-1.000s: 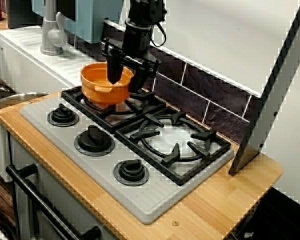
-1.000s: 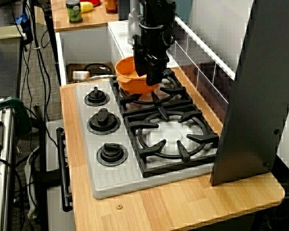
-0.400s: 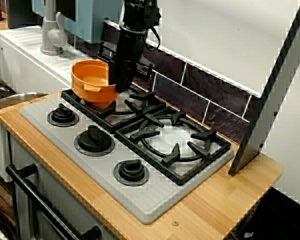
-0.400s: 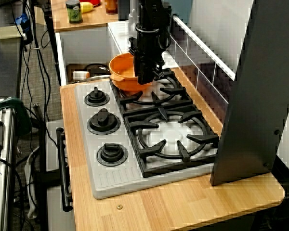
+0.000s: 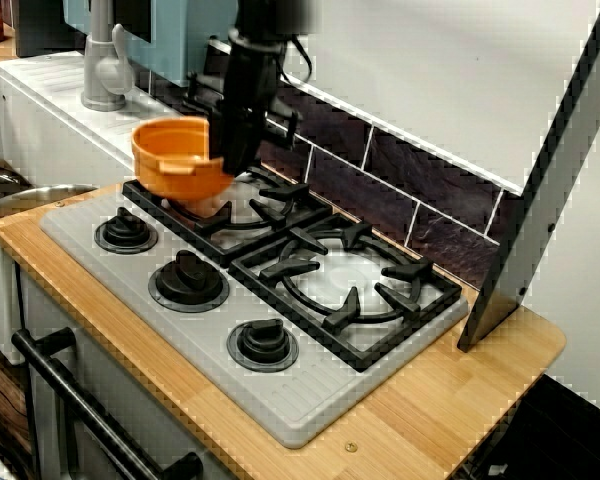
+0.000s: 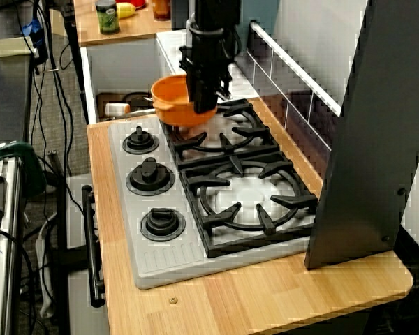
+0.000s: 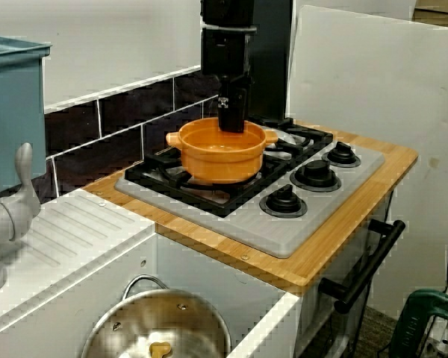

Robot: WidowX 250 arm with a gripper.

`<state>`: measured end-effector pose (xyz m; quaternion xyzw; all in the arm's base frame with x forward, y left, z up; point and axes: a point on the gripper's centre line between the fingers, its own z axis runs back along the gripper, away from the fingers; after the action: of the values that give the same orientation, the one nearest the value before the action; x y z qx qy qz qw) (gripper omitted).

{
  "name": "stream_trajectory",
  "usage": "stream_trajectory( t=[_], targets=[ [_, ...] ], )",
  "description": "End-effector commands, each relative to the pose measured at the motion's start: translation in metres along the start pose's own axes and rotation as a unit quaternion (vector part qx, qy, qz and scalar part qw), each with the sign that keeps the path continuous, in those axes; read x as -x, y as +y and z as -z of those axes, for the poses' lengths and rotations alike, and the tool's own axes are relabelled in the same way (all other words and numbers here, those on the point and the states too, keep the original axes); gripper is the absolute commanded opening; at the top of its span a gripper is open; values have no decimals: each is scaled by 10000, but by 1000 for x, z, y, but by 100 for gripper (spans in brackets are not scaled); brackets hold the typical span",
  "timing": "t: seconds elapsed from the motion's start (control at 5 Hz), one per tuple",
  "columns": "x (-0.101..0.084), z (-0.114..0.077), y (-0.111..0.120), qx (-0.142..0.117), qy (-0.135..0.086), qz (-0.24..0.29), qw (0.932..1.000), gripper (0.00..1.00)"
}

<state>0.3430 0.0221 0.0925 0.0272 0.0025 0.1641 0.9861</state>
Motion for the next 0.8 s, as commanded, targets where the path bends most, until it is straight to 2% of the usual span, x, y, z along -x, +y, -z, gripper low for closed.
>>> stream_trajectory(
  t=[0.0, 0.2, 0.6],
  targets=[
    [4, -53, 6, 344, -502, -41, 9981, 0],
    [9, -61, 1, 439, -507, 6, 9977, 0],
    [26, -83, -28, 625, -591, 397, 9955, 0]
  ],
)
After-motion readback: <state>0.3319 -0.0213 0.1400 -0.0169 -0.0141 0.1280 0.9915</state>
